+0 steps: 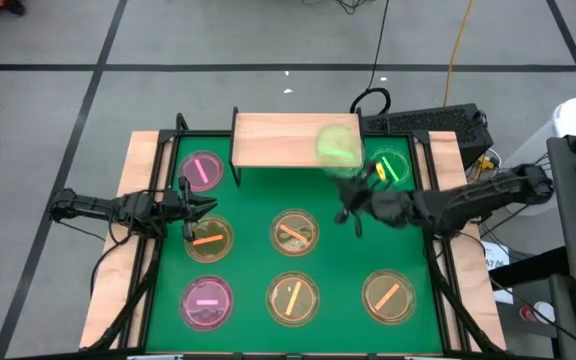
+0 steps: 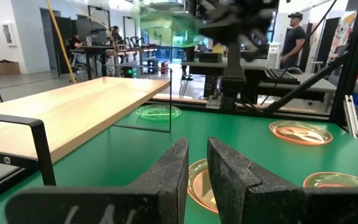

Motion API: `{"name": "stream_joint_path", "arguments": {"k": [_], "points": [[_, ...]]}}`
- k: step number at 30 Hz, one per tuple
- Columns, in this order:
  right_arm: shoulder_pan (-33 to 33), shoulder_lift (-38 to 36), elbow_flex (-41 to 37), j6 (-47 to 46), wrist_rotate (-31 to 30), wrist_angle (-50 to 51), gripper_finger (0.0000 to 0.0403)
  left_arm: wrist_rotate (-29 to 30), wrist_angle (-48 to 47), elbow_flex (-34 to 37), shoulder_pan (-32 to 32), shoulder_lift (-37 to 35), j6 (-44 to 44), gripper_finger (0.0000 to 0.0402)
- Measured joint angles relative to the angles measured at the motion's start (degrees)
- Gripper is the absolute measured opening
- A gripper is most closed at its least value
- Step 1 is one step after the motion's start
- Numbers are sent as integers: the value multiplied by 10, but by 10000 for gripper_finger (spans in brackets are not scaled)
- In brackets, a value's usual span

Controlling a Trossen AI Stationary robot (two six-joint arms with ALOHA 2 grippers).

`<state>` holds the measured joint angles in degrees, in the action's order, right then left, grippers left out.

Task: Place and stack plates onto a shelf
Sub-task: Put the green plate on the shelf

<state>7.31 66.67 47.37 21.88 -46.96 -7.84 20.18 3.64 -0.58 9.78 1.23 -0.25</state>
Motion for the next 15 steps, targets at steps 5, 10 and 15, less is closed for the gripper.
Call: {"name": "stream_joint_path", "arguments": {"k": [5, 10, 15], "points": [[-108, 10, 0, -15, 131, -4, 0, 0, 0, 0, 0, 0, 0, 65], [-172, 43, 0, -17, 190, -6, 0, 0, 0, 0, 0, 0, 0, 65], [-201, 85, 0, -27, 232, -11, 0, 0, 0, 0, 0, 0, 0, 65]]}}
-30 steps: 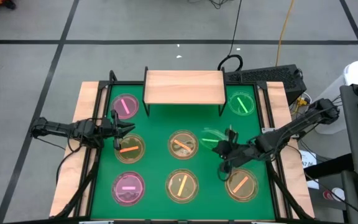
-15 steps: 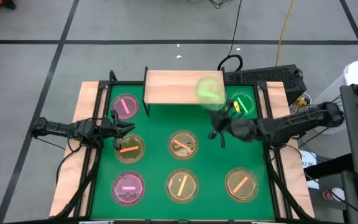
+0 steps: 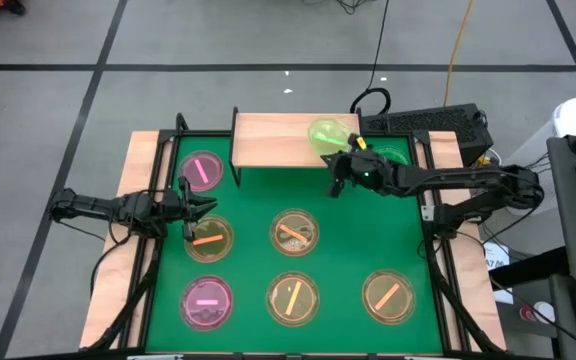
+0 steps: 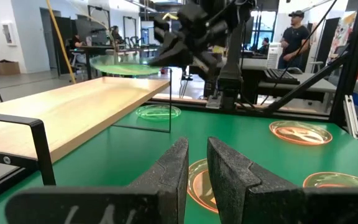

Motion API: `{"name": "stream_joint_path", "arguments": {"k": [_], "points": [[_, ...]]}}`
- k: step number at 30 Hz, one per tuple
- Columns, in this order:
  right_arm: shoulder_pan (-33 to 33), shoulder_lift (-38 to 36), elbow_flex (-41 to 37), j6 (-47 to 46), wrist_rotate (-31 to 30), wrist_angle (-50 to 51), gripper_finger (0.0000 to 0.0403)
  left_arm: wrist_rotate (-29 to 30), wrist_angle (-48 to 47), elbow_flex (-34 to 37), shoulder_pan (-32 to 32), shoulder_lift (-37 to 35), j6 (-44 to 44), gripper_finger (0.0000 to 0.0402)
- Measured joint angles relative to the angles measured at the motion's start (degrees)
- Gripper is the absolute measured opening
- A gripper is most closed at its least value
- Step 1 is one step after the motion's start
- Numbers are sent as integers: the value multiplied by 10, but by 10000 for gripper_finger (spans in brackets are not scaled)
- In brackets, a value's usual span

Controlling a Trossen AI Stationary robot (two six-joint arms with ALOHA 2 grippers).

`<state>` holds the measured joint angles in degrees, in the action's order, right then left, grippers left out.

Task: Place and stack plates onto a shelf
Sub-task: Put the green plate on the shelf

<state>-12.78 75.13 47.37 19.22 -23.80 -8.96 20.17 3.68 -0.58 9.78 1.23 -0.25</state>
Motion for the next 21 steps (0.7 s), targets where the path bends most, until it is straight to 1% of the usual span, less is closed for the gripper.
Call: {"name": "stream_joint_path", "arguments": {"k": [7, 14, 21], "points": [[-14, 45, 0, -5, -1, -6, 0, 0, 0, 0, 0, 0, 0, 65], [-19, 51, 0, -3, -1, -28, 1, 0, 0, 0, 0, 0, 0, 65], [-19, 51, 0, -5, 1, -36, 36, 0, 0, 0, 0, 0, 0, 65]]}}
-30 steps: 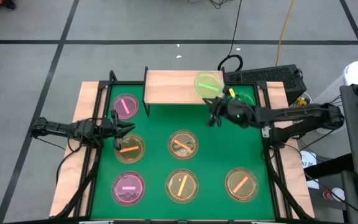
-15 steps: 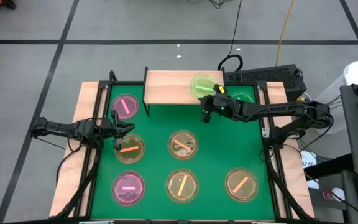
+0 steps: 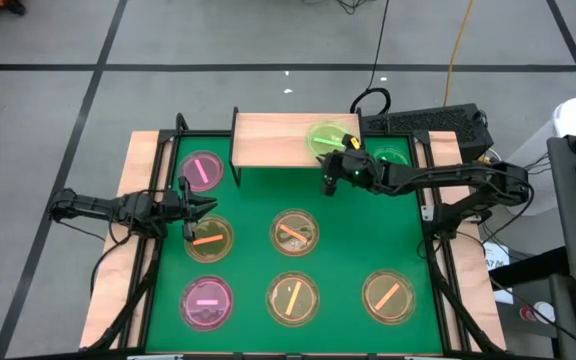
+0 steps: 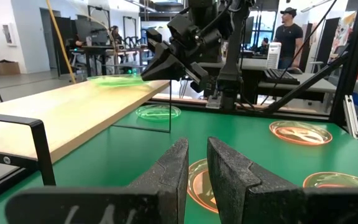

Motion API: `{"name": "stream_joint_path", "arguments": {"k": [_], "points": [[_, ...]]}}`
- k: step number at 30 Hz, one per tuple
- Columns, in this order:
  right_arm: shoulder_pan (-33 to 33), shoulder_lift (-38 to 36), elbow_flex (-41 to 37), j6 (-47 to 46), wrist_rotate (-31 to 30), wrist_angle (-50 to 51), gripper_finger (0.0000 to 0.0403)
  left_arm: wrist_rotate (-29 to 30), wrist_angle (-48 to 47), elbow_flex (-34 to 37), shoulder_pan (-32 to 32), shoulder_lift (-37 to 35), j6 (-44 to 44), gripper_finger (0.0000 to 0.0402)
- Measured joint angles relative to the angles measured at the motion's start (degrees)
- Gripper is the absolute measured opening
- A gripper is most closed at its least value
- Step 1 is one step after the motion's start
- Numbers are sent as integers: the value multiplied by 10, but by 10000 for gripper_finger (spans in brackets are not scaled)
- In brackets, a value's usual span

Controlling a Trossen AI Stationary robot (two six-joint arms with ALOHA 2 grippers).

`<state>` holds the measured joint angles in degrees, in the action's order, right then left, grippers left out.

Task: Place and stack plates onto a shelf
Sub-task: Put the green plate on the shelf, then stack the orange plate on top of the green plate on the shelf

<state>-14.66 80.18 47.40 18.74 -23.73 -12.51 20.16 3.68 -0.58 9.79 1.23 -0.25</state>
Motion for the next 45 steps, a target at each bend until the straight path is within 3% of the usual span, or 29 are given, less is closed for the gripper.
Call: {"name": "stream_joint_path", "arguments": {"k": [13, 20, 28, 39, 45], "points": [[25, -14, 0, -45, 5, -22, 97, 0, 0, 0, 0, 0, 0, 65], [80, -41, 0, -124, 133, -25, 95, 0, 0, 0, 0, 0, 0, 65], [153, -37, -25, -177, 148, -36, 94, 0, 0, 0, 0, 0, 0, 65], [193, -38, -78, -142, 146, -217, 93, 0, 0, 0, 0, 0, 0, 65], [193, -38, -105, -137, 146, -263, 93, 0, 0, 0, 0, 0, 0, 65]]}}
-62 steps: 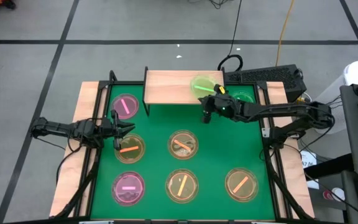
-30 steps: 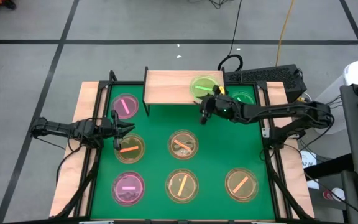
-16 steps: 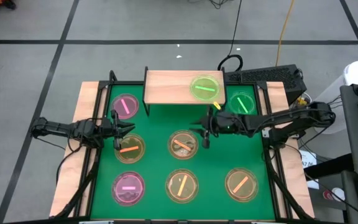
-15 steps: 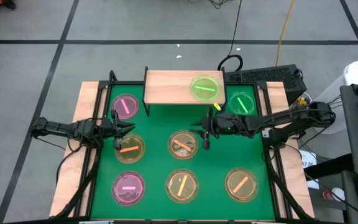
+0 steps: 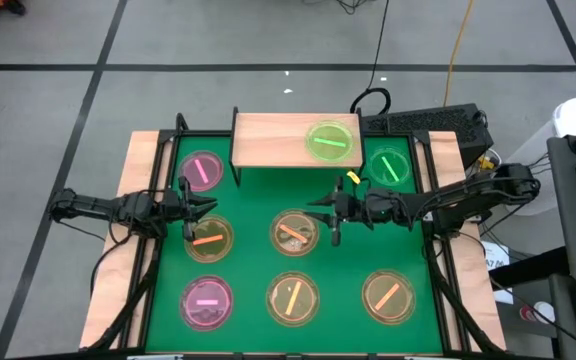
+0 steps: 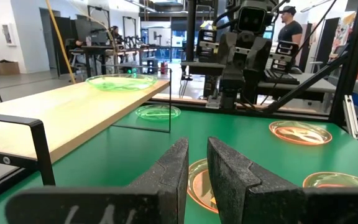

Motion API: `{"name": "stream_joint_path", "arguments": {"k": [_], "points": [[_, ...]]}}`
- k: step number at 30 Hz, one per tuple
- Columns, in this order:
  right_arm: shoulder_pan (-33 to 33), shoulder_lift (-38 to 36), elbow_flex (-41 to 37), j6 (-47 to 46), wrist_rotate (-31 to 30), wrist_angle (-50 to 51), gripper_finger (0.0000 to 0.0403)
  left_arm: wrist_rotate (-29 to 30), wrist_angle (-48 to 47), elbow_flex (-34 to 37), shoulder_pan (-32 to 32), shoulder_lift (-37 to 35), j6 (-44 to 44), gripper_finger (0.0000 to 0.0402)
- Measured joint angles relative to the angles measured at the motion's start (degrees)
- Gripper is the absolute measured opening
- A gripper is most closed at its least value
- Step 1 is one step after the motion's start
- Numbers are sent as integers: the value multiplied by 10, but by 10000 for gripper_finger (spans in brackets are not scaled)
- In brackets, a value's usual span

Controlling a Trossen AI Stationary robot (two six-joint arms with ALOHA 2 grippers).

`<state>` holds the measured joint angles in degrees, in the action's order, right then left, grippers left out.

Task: Place and stack plates onto a shelf
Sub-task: Stack the orange plate on top of the green plate on the shelf

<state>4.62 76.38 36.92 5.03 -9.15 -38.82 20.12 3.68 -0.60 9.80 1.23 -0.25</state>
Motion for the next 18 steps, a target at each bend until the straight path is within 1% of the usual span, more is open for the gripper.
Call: {"name": "stream_joint_path", "arguments": {"k": [6, 12, 14, 15, 17, 18], "points": [[0, 0, -3, -14, 0, -3, 93, 0, 14, 0, 0, 0, -1, 65], [0, 0, -3, -27, 2, -16, 93, -12, 108, 0, 0, 0, -44, 65], [0, 0, -3, -26, 2, -18, 93, -11, 139, 0, 0, 0, -27, 65], [0, 0, -3, -26, 2, -17, 93, -4, 148, 0, 0, 0, -5, 65], [0, 0, -3, -26, 2, -17, 93, 14, 154, 0, -1, 0, 32, 65], [0, 0, -3, -25, 2, -17, 93, 16, 155, 0, -1, 0, 36, 65]]}}
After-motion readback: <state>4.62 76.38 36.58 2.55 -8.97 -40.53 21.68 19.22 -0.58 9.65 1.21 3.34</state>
